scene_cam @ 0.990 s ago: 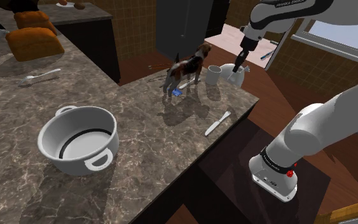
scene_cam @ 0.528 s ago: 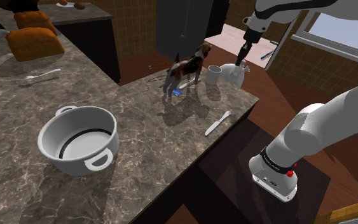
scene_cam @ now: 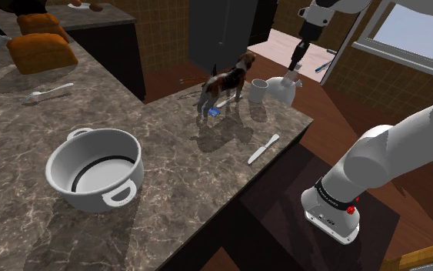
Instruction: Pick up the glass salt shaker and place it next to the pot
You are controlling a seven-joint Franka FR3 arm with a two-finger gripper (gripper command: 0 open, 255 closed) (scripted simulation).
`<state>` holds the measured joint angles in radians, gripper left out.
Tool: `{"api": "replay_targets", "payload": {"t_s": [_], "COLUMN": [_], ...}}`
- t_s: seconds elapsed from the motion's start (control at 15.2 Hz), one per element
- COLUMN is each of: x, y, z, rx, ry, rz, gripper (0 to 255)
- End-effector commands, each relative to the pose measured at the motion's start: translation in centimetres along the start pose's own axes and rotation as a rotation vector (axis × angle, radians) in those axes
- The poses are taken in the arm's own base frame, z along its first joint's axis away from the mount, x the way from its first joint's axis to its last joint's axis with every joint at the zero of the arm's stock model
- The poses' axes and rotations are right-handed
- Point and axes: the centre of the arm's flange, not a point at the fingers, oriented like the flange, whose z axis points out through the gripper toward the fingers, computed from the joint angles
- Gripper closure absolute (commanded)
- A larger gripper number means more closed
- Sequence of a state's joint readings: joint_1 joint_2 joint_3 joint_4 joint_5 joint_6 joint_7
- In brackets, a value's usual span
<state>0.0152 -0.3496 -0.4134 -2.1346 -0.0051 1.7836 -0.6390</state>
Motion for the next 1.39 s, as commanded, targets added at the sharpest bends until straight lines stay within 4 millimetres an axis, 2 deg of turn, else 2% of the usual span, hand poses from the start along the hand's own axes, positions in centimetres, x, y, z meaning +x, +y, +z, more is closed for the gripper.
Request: {"api": "replay_targets", "payload": {"t_s": [0.0, 0.33, 1.32], "x": [0.0, 0.1, 3.4], "y": [-0.2, -0.4, -19.8], "z": [-0.9, -3.3, -0.7], "rx": [0.000, 0.000, 0.000], "ry": [0.000, 0.000, 0.000], "rz": [0.000, 0.000, 0.000], "gripper": [255, 255, 255]}}
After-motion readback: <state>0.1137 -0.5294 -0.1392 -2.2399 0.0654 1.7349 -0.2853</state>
